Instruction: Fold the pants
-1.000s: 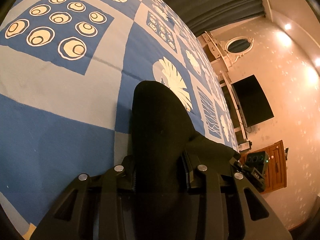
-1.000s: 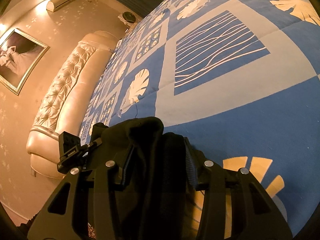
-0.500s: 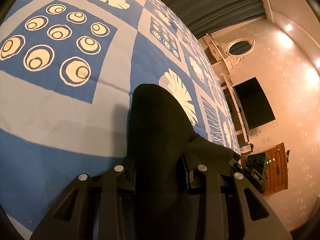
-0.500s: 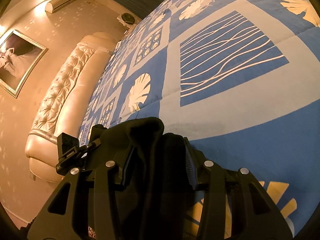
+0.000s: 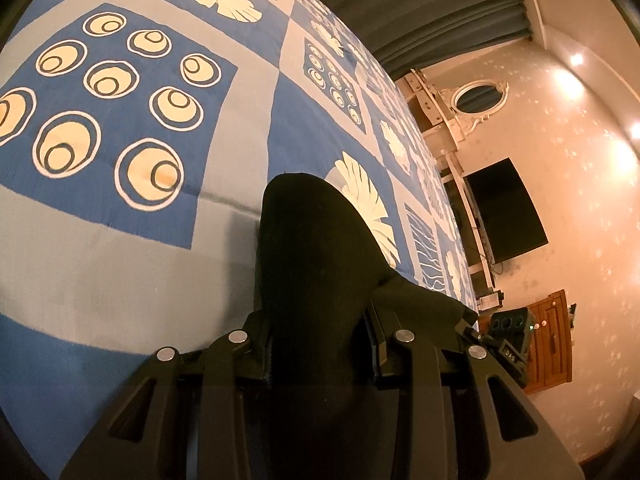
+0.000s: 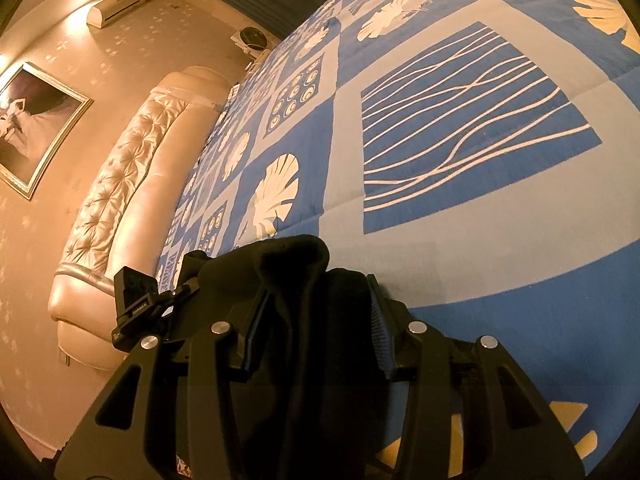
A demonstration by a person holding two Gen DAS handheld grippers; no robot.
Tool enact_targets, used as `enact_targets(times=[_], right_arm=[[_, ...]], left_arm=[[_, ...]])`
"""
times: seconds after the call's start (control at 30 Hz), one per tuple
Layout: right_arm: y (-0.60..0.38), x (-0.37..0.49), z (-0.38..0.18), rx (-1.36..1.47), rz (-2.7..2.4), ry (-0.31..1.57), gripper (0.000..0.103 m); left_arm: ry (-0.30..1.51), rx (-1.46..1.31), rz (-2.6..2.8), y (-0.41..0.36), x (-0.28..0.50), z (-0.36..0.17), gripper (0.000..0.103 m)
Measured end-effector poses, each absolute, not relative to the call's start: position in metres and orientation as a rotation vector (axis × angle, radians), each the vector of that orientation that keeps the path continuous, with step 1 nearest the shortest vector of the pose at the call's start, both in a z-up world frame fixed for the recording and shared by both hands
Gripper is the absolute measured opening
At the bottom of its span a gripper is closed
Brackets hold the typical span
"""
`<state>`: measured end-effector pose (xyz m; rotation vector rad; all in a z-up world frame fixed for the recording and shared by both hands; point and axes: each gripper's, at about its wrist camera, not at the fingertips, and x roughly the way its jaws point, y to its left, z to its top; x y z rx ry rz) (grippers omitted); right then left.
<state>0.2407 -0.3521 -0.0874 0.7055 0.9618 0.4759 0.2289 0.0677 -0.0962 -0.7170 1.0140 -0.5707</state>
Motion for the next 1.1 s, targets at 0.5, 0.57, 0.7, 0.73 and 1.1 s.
enact_targets(times=[0.5,0.57,0.7,0.73,1.1], right_arm=[[-0.351,0.245,-0.088,0.704,0.474,0.964,0.044],[-0.351,0.245,-0.088,0.704,0.475,0.965,0.046],[-0.352,0.247,-0.091,0.714,0.469,0.968,0.05],[-0.353,0.248,-0.092,0.721,0.471,0.968,0.056],[-0.382,0.217,-0.095,0.811,0.481,0.994,0.077]], left_arm=[[1.001,-0.751,-0.584,0.075,0.223,-0.098,0.035],[1.001,-0.755,-0.591,0.075,0.224,-0.098,0.037],[0.991,-0.752,-0.627,0.074,0.222,-0.095,0.043],[0.988,-0.752,-0.631,0.074,0.221,-0.094,0.044],[0.984,-0.746,-0.68,0.078,0.172,-0.08,0.082]])
